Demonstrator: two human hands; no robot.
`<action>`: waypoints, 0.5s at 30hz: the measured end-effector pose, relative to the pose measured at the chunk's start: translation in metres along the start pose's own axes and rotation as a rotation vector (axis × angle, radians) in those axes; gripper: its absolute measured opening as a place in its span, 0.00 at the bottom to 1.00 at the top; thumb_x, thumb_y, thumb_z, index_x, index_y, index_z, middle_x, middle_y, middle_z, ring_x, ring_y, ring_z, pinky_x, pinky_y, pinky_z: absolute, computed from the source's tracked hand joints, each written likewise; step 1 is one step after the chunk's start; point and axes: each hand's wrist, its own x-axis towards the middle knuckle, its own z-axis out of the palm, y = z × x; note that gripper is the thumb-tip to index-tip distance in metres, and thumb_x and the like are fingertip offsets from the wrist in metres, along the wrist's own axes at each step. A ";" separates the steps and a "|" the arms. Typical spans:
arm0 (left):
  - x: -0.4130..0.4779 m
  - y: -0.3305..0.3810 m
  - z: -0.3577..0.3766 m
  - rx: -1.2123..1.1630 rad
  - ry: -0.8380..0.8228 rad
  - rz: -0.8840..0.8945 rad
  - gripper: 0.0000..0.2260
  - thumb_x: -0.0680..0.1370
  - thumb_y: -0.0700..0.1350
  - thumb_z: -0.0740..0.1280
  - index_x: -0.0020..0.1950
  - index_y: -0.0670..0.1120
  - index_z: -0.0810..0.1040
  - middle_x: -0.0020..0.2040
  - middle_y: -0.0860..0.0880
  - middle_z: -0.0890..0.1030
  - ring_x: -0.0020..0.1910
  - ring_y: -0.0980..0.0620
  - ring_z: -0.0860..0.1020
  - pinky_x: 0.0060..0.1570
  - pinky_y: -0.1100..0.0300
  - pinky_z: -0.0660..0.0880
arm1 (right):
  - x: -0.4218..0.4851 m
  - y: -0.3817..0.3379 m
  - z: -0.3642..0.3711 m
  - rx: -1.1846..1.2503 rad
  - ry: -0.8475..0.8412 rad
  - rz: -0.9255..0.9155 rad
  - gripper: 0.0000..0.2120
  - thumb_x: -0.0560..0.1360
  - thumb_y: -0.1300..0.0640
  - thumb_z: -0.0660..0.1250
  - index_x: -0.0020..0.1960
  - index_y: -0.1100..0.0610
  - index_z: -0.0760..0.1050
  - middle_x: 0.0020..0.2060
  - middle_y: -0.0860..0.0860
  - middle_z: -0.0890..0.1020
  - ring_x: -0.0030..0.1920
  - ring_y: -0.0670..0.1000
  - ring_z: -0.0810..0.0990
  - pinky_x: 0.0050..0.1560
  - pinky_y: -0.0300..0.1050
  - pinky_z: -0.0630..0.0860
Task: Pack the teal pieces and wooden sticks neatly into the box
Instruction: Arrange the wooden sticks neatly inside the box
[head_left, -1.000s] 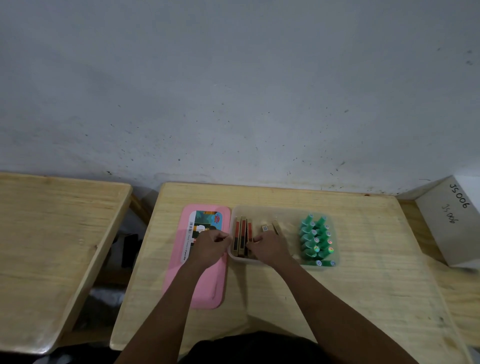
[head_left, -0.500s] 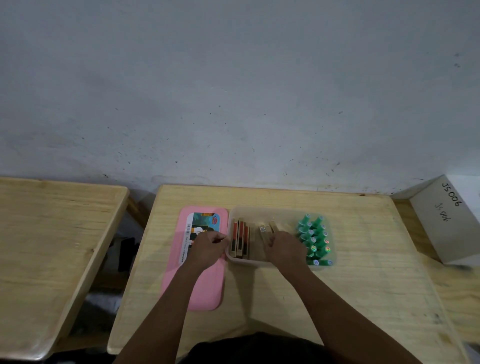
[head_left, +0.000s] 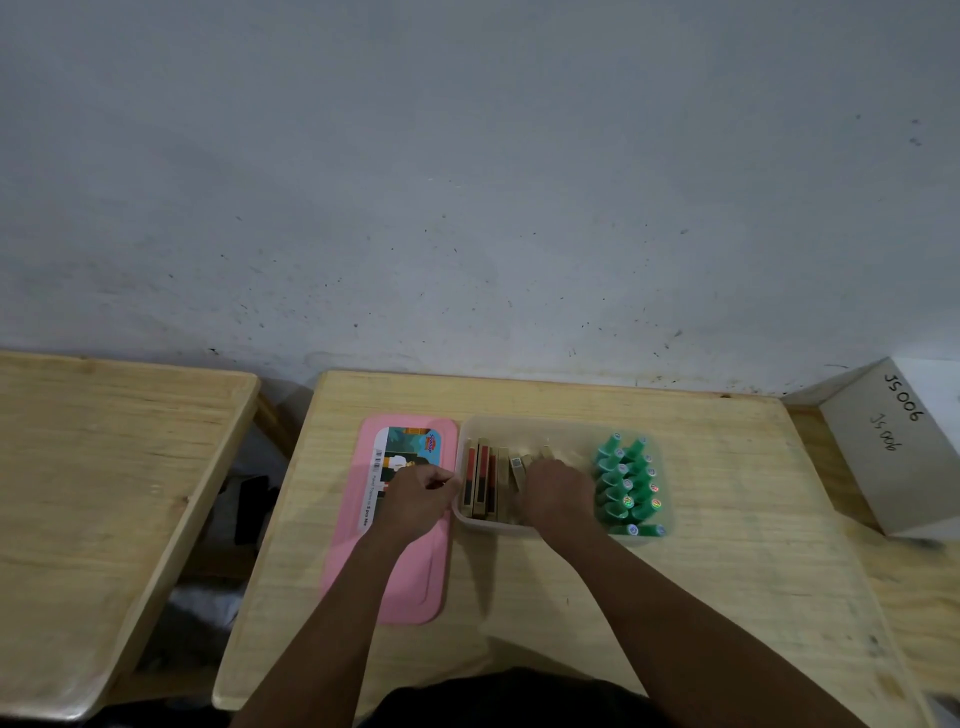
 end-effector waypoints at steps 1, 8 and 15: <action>0.000 0.000 0.000 0.000 -0.002 0.001 0.08 0.77 0.45 0.67 0.53 0.43 0.81 0.46 0.46 0.83 0.46 0.47 0.82 0.51 0.46 0.81 | 0.000 0.000 -0.001 0.009 0.000 0.009 0.06 0.75 0.55 0.66 0.48 0.55 0.80 0.42 0.50 0.84 0.43 0.51 0.84 0.35 0.41 0.71; 0.000 0.000 0.000 -0.001 0.001 0.012 0.08 0.77 0.44 0.67 0.51 0.42 0.82 0.44 0.45 0.83 0.46 0.46 0.82 0.53 0.45 0.80 | -0.002 0.018 0.000 0.149 -0.019 0.082 0.17 0.70 0.42 0.68 0.50 0.54 0.78 0.44 0.49 0.82 0.44 0.50 0.81 0.37 0.41 0.70; 0.000 -0.001 0.000 -0.008 0.002 0.019 0.08 0.77 0.45 0.67 0.51 0.43 0.82 0.43 0.46 0.83 0.46 0.46 0.82 0.53 0.45 0.80 | -0.008 0.031 -0.019 1.183 -0.120 0.226 0.11 0.74 0.52 0.69 0.42 0.61 0.82 0.32 0.54 0.81 0.30 0.47 0.78 0.31 0.43 0.77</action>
